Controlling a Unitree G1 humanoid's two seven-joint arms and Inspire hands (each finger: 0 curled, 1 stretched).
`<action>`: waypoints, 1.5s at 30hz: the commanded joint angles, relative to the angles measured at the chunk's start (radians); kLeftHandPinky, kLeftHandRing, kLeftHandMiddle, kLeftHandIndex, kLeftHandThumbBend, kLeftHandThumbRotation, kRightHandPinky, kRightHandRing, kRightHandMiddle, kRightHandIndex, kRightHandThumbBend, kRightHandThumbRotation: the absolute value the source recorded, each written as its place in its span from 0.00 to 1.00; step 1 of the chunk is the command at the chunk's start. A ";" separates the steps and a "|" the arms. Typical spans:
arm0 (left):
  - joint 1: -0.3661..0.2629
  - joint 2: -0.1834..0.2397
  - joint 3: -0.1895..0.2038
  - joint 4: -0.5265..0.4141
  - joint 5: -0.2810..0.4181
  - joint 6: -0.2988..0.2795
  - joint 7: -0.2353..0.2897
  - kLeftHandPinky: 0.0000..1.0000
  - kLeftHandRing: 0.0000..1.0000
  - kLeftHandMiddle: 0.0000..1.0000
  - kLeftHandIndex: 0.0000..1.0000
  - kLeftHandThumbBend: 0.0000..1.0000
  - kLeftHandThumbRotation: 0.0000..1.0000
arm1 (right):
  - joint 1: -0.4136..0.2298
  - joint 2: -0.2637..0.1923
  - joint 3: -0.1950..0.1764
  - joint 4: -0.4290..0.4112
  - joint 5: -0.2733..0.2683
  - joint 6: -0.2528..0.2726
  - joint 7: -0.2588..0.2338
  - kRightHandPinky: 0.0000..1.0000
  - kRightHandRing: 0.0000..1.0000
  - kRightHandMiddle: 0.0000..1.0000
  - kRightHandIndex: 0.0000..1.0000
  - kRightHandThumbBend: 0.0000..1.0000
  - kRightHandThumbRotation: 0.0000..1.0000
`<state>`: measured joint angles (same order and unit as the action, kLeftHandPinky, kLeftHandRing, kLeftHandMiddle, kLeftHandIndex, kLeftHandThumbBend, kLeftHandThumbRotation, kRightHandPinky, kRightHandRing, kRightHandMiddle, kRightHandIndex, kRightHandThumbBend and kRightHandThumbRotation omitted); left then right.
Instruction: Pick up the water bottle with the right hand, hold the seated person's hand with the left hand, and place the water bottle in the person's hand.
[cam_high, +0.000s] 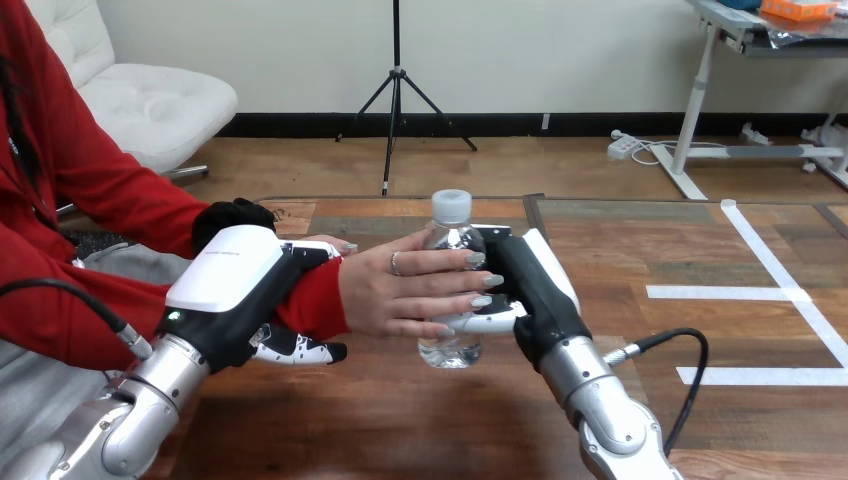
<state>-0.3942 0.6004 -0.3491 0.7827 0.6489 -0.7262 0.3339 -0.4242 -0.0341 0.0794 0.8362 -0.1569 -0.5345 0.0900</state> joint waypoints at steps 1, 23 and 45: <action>-0.002 -0.035 0.006 -0.059 -0.011 0.008 -0.014 0.46 0.52 0.56 0.59 0.77 0.11 | -0.125 0.026 0.003 -0.049 0.012 -0.037 -0.011 0.28 0.33 0.39 0.41 0.83 0.00; 0.025 -0.050 0.024 -0.097 -0.022 0.025 -0.037 0.44 0.51 0.55 0.58 0.78 0.06 | -0.138 0.061 0.013 -0.050 0.008 -0.018 -0.024 0.27 0.32 0.38 0.41 0.82 0.00; 0.035 -0.068 0.040 -0.099 -0.023 0.025 -0.050 0.45 0.52 0.55 0.58 0.78 0.06 | -0.130 0.093 0.046 -0.076 -0.012 0.031 -0.064 0.27 0.32 0.38 0.41 0.82 0.00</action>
<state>-0.3547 0.5812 -0.2909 0.7151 0.6337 -0.6883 0.2973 -0.4658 0.0232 0.1129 0.8320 -0.1657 -0.4995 0.0382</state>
